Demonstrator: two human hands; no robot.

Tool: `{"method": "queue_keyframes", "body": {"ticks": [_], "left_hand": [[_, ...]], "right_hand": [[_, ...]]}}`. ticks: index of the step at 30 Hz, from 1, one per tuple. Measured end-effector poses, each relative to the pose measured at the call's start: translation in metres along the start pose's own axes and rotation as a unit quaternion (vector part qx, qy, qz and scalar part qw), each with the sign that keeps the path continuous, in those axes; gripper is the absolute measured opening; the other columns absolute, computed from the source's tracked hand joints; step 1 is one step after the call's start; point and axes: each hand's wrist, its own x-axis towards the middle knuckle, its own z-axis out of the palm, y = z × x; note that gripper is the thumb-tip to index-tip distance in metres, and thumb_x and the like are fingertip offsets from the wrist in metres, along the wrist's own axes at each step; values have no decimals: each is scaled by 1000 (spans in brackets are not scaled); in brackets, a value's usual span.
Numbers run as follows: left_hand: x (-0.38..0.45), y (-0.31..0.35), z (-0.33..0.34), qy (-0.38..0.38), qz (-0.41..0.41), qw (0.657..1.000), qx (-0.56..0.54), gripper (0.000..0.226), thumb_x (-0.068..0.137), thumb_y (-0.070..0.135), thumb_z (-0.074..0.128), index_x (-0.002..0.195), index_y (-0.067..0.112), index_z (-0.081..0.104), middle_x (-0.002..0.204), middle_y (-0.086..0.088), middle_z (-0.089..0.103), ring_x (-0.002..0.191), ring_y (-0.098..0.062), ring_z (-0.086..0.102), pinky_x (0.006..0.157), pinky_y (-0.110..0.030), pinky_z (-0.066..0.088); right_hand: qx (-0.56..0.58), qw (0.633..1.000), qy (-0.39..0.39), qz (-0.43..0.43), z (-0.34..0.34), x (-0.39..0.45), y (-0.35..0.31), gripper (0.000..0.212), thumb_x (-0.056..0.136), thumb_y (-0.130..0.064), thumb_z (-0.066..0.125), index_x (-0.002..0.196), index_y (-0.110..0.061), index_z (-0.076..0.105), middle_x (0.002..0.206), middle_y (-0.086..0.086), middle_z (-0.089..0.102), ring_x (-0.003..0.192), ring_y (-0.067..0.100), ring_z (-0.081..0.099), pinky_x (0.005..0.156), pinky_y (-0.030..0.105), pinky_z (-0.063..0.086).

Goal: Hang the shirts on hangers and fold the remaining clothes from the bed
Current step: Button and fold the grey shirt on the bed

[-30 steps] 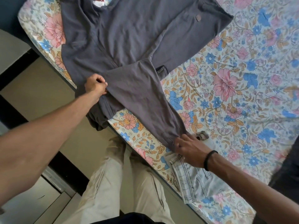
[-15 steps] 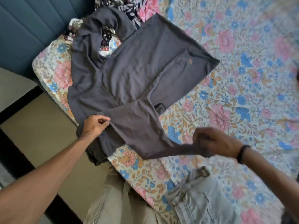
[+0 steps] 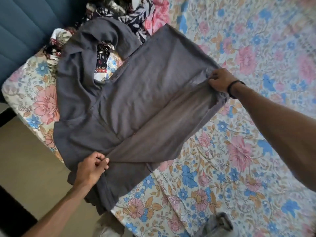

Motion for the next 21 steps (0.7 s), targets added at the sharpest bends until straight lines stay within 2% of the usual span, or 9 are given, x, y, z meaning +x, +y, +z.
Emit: {"method": "queue_keyframes", "body": {"ticks": [2,4,8,11,14,16,18,19,21], "left_hand": [[4,2,-1,-6,-10,1000,0,16,91,25,76,83,19,63,64,12,73,56,2,66,70,-31,52],[5,0,1,-2,-20,1000,-2,17,90,26,76,81,20,63,62,15,72,59,-1,68,72,-33,53],[-1,3,11,56,-77,991,-91,17,93,25,73,83,21,60,65,8,74,64,-14,73,77,-40,59],[-10,15,18,123,-137,953,-242,14,98,17,66,91,21,54,73,-5,75,63,-20,75,78,-53,62],[-28,40,23,217,-210,904,-302,23,97,26,67,102,14,48,69,-11,72,56,-27,72,72,-59,62],[-54,76,37,149,-255,910,-290,37,94,43,71,97,8,59,62,-7,72,52,-25,71,68,-51,63],[-79,121,63,-31,-279,900,-333,42,88,48,75,93,6,71,71,-8,76,59,-22,74,63,-38,64],[-85,144,79,-98,-295,873,-377,43,84,47,79,95,6,73,77,-10,78,66,-24,76,64,-37,64],[-81,178,115,-145,-345,804,-462,49,78,44,86,99,1,73,81,-12,78,72,-27,78,67,-38,65]], "right_hand": [[-7,1000,3,24,21,16,-6,13,82,-19,51,78,-8,58,79,15,58,76,33,55,64,39,43],[2,999,15,50,38,20,-13,8,85,-12,53,84,-11,61,85,11,61,81,31,56,68,34,41],[53,991,98,79,61,13,-11,27,77,-8,44,92,-18,64,88,6,69,81,34,65,70,44,58],[76,984,136,87,65,3,-5,44,74,-3,38,106,-20,64,101,4,69,92,32,66,83,46,58],[33,979,184,77,70,-16,-5,41,84,-12,51,124,-20,57,126,12,55,119,32,50,103,43,43],[50,973,212,74,80,-40,-11,40,86,-16,60,126,-19,52,126,11,53,117,28,49,102,42,46],[74,967,234,70,93,-72,-22,42,89,-19,67,126,-18,49,123,8,53,110,24,54,94,39,52],[83,967,232,67,99,-91,-27,40,91,-21,69,125,-18,48,121,7,55,106,22,57,88,36,53],[111,977,168,72,113,-127,-34,31,95,-25,70,119,-16,52,110,5,64,93,20,63,80,33,54]]}}
